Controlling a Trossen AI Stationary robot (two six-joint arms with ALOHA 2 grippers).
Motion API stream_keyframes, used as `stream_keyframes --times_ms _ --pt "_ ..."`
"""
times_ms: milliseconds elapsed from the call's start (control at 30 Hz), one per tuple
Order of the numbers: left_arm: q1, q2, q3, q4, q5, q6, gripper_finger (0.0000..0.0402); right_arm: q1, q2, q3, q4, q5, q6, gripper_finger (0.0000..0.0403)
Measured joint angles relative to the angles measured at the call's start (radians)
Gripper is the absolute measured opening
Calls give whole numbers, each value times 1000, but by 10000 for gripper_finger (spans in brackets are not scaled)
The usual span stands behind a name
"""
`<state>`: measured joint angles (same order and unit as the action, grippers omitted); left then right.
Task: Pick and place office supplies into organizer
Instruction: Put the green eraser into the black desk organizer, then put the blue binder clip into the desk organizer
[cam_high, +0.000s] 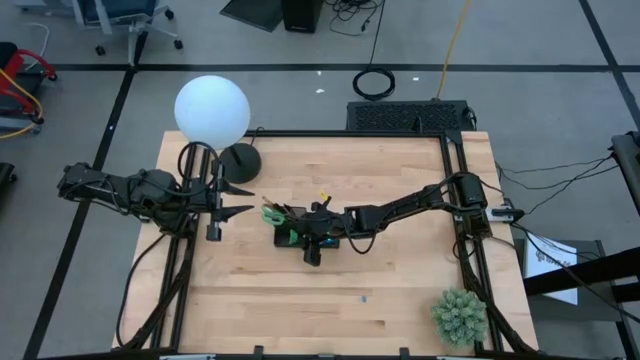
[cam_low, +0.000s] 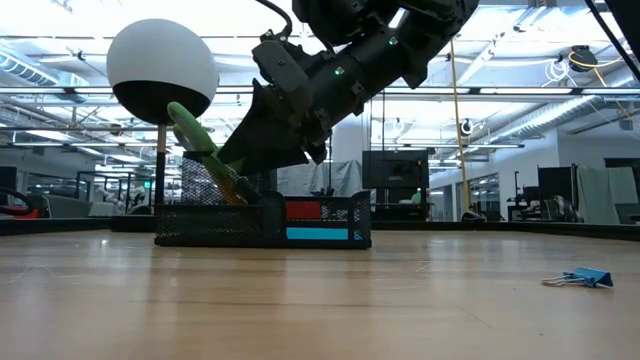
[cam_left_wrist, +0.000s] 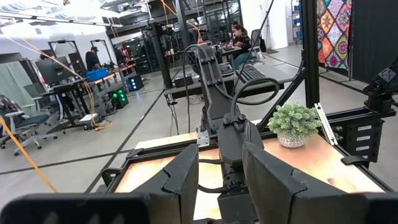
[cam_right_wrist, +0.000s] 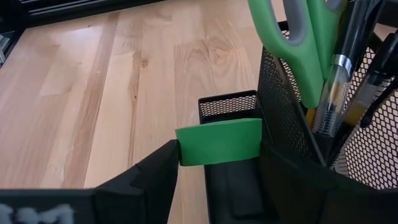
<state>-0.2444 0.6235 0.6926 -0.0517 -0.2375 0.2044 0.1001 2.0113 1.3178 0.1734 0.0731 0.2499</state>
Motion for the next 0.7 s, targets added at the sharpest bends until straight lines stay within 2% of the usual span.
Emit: stream_keyframes --times_ms 333,700 --pt "0 0 0 0 0 0 131 0 0 0 1 1 24 210" --pt "0 0 0 0 0 0 131 0 0 0 1 4 23 258"
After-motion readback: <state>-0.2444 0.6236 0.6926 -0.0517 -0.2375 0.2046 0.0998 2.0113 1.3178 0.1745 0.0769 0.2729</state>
